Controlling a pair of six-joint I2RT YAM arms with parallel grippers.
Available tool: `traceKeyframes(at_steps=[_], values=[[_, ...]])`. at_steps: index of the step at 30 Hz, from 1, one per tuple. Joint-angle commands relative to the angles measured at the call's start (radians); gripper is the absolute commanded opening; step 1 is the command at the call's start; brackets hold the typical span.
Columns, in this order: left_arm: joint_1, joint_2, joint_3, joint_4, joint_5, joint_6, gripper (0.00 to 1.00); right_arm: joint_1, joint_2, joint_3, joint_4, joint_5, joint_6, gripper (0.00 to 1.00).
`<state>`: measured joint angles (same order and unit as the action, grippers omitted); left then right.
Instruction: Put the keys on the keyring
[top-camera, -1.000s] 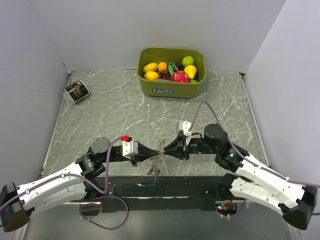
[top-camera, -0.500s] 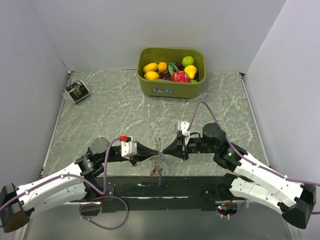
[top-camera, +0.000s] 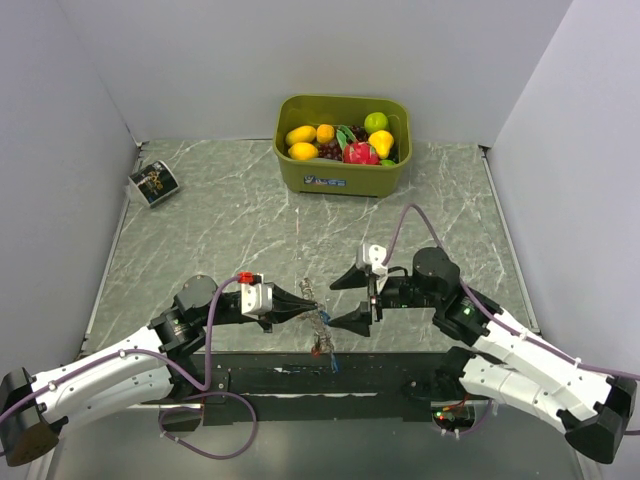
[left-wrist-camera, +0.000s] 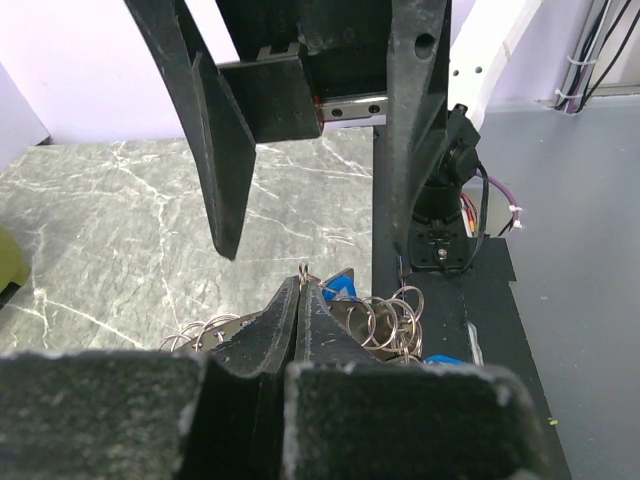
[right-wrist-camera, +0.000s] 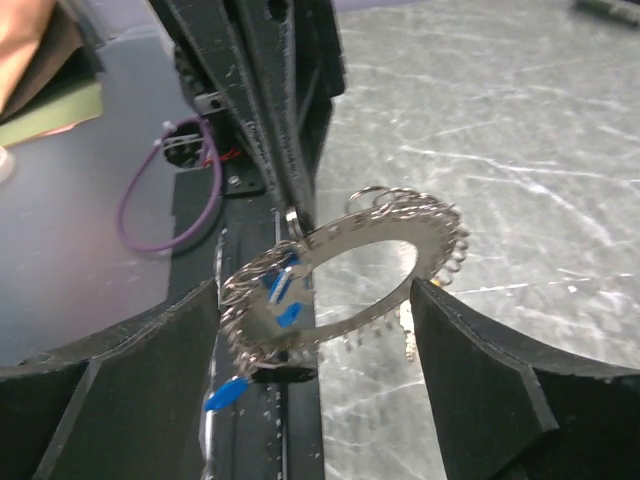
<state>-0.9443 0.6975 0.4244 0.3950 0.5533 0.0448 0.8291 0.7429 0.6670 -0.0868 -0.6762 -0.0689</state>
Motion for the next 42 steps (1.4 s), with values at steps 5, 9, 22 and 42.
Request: traceKeyframes(at_steps=[5,9,22,42], values=[[-0.004,0.000,0.027,0.059,0.033,0.021,0.01,-0.008,0.076,0.034,0.056,-0.091,0.035,0.75],[-0.002,-0.001,0.028,0.056,0.033,0.021,0.01,-0.008,0.090,0.039,0.079,-0.098,0.050,0.65],[-0.002,-0.006,0.028,0.056,0.036,0.020,0.01,-0.008,0.107,0.043,0.076,-0.086,0.055,0.37],[-0.004,-0.030,0.020,0.054,0.042,0.027,0.01,-0.008,0.096,0.034,0.048,-0.048,0.031,0.02]])
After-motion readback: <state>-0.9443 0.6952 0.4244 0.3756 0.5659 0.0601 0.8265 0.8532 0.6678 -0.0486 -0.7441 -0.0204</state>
